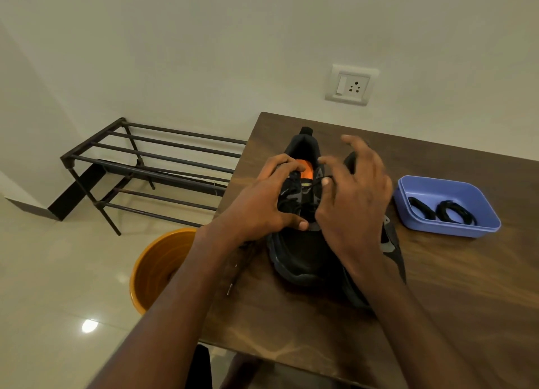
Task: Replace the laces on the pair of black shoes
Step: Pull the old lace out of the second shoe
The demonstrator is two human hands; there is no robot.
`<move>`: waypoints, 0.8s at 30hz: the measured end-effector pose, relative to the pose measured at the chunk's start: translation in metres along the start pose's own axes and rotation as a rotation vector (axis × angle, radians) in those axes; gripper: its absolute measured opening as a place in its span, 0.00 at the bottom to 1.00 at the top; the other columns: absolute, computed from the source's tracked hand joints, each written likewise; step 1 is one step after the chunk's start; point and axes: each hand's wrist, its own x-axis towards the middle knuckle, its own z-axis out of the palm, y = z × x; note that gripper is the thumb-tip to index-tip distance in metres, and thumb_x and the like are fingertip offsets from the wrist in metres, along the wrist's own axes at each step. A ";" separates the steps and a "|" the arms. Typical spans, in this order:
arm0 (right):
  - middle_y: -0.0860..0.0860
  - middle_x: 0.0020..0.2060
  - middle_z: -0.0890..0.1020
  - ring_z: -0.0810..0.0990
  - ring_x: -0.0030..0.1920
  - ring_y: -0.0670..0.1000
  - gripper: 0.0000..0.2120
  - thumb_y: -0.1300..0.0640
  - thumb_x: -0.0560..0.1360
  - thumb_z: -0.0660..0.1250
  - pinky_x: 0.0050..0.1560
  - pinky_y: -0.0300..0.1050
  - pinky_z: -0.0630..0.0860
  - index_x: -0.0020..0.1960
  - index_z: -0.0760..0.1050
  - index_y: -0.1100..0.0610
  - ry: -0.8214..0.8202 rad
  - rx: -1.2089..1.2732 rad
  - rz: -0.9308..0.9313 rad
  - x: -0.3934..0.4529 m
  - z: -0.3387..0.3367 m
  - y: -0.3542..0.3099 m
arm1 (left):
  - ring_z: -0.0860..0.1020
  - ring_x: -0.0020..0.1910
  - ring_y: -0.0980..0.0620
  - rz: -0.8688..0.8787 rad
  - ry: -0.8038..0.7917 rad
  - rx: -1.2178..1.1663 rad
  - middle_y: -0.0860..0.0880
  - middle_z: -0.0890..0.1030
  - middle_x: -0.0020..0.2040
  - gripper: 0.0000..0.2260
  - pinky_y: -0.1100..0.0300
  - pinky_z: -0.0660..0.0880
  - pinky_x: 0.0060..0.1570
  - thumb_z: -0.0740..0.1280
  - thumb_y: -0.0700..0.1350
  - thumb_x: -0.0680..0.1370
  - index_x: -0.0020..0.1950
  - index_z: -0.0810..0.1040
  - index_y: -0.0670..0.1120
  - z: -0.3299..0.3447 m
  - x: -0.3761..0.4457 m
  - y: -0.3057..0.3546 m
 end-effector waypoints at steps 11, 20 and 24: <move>0.48 0.66 0.75 0.72 0.69 0.52 0.07 0.60 0.74 0.73 0.72 0.66 0.61 0.47 0.85 0.50 -0.148 -0.026 0.072 0.011 0.011 0.001 | 0.62 0.70 0.60 0.007 0.002 0.013 0.61 0.54 0.78 0.45 0.65 0.68 0.63 0.83 0.53 0.67 0.78 0.61 0.59 0.000 0.000 -0.002; 0.51 0.81 0.59 0.56 0.81 0.57 0.23 0.59 0.74 0.71 0.74 0.68 0.59 0.69 0.76 0.49 -0.077 -0.100 0.005 0.004 0.004 0.002 | 0.62 0.70 0.60 -0.005 0.008 0.006 0.61 0.54 0.78 0.46 0.74 0.65 0.60 0.83 0.52 0.67 0.79 0.61 0.58 0.000 0.000 -0.001; 0.46 0.82 0.57 0.50 0.83 0.54 0.13 0.53 0.76 0.72 0.76 0.71 0.48 0.60 0.82 0.45 -0.291 -0.101 -0.030 0.008 0.014 -0.002 | 0.61 0.69 0.62 -0.002 0.010 0.026 0.62 0.54 0.78 0.47 0.75 0.65 0.60 0.83 0.52 0.67 0.79 0.60 0.60 0.000 -0.001 -0.001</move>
